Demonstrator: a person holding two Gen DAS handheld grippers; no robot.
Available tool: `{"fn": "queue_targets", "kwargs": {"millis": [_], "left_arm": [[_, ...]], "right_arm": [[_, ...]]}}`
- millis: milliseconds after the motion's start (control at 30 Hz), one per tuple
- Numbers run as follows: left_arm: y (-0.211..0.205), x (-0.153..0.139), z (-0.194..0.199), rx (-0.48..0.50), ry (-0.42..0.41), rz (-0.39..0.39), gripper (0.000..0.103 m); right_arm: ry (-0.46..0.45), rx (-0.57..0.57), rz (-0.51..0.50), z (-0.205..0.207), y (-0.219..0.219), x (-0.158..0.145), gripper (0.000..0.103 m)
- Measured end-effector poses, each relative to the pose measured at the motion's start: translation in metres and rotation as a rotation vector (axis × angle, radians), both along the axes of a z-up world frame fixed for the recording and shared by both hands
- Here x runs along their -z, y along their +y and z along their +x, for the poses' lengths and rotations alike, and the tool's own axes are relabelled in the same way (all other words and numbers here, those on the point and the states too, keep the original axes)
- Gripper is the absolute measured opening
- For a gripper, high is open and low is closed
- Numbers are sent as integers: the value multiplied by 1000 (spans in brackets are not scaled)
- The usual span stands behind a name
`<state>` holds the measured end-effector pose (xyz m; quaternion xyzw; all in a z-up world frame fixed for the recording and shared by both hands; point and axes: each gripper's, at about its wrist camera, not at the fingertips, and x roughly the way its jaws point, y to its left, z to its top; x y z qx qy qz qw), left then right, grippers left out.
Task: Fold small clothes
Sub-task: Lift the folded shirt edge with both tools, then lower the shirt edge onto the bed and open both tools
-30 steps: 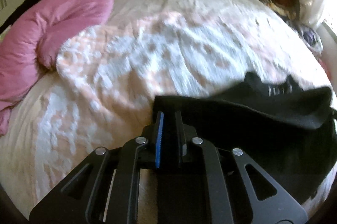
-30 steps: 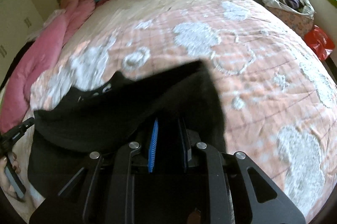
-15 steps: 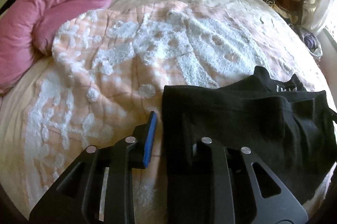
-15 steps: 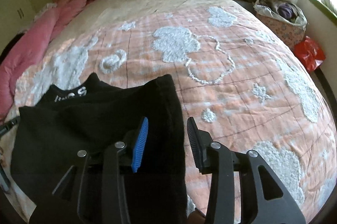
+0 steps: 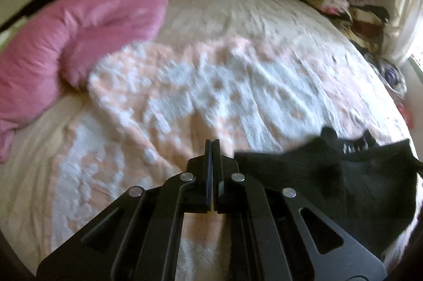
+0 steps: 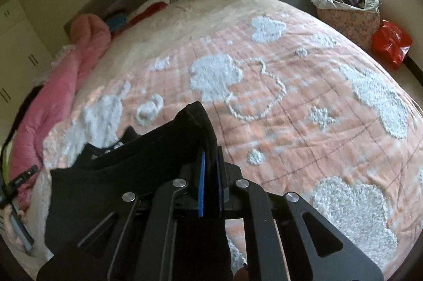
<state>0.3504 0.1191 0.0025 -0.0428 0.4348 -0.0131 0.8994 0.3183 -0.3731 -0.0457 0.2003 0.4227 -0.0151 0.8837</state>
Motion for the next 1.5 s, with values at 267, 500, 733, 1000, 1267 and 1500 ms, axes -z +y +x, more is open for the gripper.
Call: {"fn": "queue_targets", "kwargs": {"millis": [267, 500, 733, 1000, 1267, 1500], "left_arm": [[-16, 34, 2, 64, 92, -40, 25], [-37, 37, 7, 80, 68, 33, 9], [-15, 8, 1, 40, -21, -78, 4], [-6, 27, 11, 5, 24, -125, 4], [-25, 33, -1, 27, 29, 37, 8], [-41, 21, -26, 67, 3, 123, 34]], "right_arm": [[24, -35, -51, 3, 10, 8, 27], [29, -55, -123, 8, 16, 3, 6], [-43, -2, 1, 2, -6, -11, 6], [24, 49, 48, 9, -13, 20, 6], [50, 51, -41, -1, -8, 21, 27], [-10, -8, -171, -36, 16, -3, 52]]}}
